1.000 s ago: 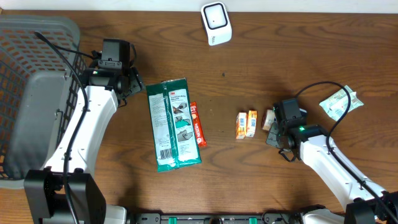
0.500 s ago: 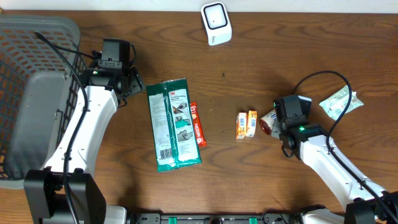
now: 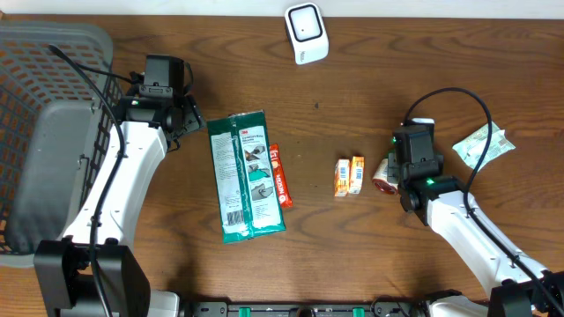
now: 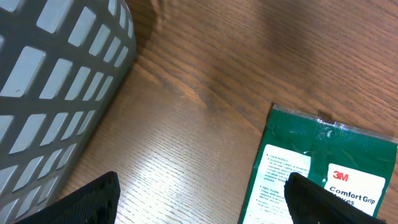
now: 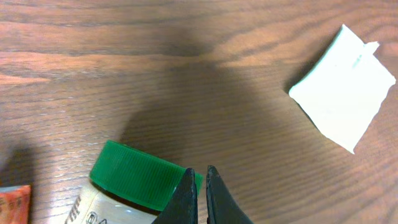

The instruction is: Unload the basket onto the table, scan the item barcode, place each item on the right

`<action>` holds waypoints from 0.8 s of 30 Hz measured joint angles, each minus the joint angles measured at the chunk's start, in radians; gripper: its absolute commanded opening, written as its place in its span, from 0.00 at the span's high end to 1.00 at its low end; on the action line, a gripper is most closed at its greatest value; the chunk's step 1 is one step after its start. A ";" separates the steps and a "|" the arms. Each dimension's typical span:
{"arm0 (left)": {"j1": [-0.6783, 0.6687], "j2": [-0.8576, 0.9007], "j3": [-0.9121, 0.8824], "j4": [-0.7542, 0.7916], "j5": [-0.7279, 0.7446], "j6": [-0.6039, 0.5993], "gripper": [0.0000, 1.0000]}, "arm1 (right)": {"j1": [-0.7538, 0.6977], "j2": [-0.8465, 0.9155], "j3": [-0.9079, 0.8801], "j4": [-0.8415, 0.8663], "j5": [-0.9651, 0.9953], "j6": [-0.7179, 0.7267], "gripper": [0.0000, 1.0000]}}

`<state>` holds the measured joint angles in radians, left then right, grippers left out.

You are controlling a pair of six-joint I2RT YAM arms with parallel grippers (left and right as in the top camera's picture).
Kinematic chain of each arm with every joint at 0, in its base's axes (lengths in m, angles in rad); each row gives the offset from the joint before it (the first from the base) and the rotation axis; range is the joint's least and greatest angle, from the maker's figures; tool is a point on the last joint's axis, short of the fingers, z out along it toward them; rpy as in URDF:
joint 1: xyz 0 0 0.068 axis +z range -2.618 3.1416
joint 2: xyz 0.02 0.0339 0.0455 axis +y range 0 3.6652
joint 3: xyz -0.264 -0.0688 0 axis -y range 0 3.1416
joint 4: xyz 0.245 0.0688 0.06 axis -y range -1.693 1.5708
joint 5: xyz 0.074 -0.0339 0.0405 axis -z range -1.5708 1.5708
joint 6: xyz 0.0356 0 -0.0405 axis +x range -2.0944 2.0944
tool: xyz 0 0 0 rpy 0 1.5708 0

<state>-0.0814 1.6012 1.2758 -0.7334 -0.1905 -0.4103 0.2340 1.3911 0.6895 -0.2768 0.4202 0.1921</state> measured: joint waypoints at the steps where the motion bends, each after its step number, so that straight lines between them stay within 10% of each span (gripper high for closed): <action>1: 0.000 0.000 0.000 0.000 0.000 0.000 0.15 | 0.000 0.000 0.000 0.007 -0.006 -0.010 0.95; 24: 0.000 0.000 0.000 0.000 0.000 0.000 0.15 | -0.175 -0.042 0.060 -0.237 -0.148 0.158 0.88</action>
<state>-0.0814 1.6012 1.2758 -0.7338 -0.1905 -0.4103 0.0593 1.3491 0.7494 -0.5133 0.2722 0.3496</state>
